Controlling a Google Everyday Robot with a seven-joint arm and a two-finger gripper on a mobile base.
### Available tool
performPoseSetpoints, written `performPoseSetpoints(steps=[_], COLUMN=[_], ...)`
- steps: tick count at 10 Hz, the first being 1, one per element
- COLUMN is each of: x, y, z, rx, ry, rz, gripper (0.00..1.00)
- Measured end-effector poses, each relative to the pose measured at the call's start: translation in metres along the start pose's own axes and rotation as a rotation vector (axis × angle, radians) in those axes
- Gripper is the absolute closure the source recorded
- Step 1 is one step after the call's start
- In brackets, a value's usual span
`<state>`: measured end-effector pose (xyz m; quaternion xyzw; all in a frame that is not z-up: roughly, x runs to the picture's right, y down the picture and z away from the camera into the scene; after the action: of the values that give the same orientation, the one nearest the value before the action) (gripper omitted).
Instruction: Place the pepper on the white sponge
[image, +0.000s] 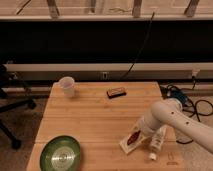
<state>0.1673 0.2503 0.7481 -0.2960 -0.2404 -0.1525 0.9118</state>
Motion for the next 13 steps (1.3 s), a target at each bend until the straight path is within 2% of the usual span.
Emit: performPoseSetpoints(steps=[6, 11, 13], x=[-0.024, -0.037, -0.040], y=[0.000, 0.004, 0.005], z=[0.000, 0.008, 0.010], rx=[0.011, 0.006, 0.007], ry=[-0.041, -0.051, -0.041], rz=[-0.033, -0.053, -0.057], gripper=[1.00, 1.00, 0.92])
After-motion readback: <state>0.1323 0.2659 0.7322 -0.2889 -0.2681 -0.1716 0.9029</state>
